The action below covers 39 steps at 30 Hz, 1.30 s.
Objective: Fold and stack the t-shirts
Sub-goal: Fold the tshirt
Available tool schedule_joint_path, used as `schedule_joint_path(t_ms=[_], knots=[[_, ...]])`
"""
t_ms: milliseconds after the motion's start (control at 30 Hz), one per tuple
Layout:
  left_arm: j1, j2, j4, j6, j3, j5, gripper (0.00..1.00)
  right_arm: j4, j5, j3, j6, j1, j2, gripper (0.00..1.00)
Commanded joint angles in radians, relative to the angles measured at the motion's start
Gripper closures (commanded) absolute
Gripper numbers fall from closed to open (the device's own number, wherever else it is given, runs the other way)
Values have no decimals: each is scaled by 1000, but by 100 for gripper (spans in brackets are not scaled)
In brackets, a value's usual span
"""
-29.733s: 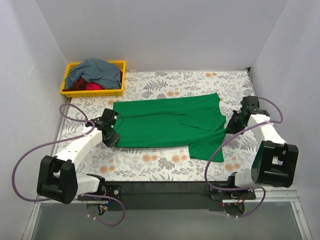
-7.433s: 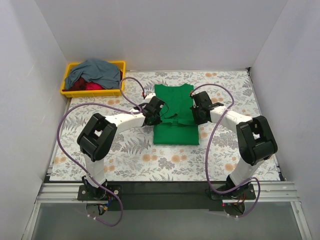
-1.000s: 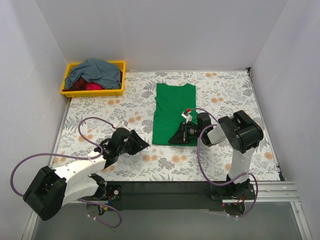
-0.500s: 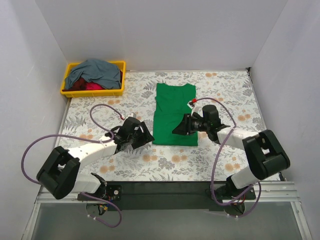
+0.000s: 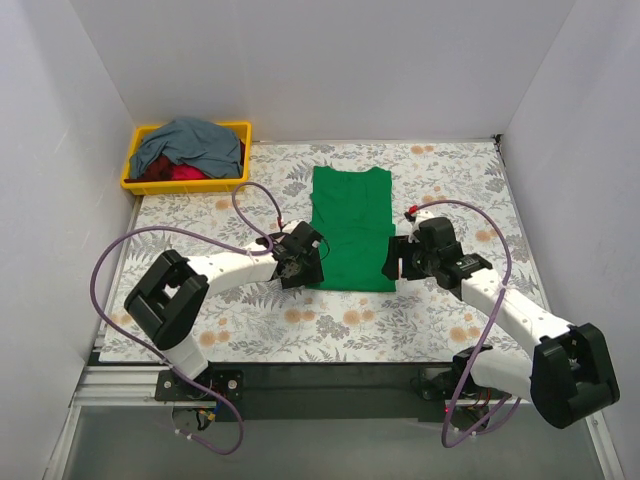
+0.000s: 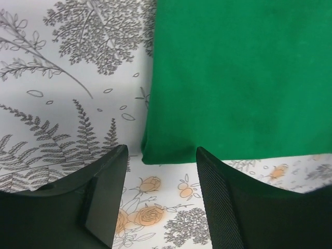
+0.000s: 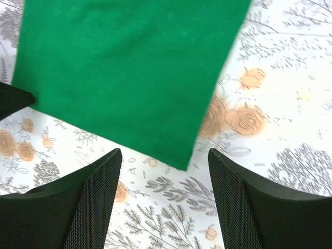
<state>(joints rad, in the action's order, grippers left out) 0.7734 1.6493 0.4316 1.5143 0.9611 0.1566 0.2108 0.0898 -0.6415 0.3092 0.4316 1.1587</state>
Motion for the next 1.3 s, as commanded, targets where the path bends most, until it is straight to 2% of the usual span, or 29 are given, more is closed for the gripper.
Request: schedule_joint_path(t_ms=[0,333,467,633,700,733,900,1267], knots=[[13,9,113,-23,56,96,47,90,-85,26,-30,-2,-48,25],[50,119,170,-29,122,115,55,93,-85,74,-28,-2,-56,26],[72,176,219,-16,148,126,63,93,-85,82,-27,-2,-56,26],[81,225,245,20,143,92,64,88,-85,86,-24,-2,-62,26],[81,239,245,33,134,78,71,81,-79,91,-16,-2,-54,26],[83,242,245,38,127,69,78,75,-75,95,-6,-4,-47,26],[84,225,245,56,96,69,100,6,-55,124,56,-1,-4,26],[93,170,226,76,41,46,100,-5,-140,74,134,25,64,43]])
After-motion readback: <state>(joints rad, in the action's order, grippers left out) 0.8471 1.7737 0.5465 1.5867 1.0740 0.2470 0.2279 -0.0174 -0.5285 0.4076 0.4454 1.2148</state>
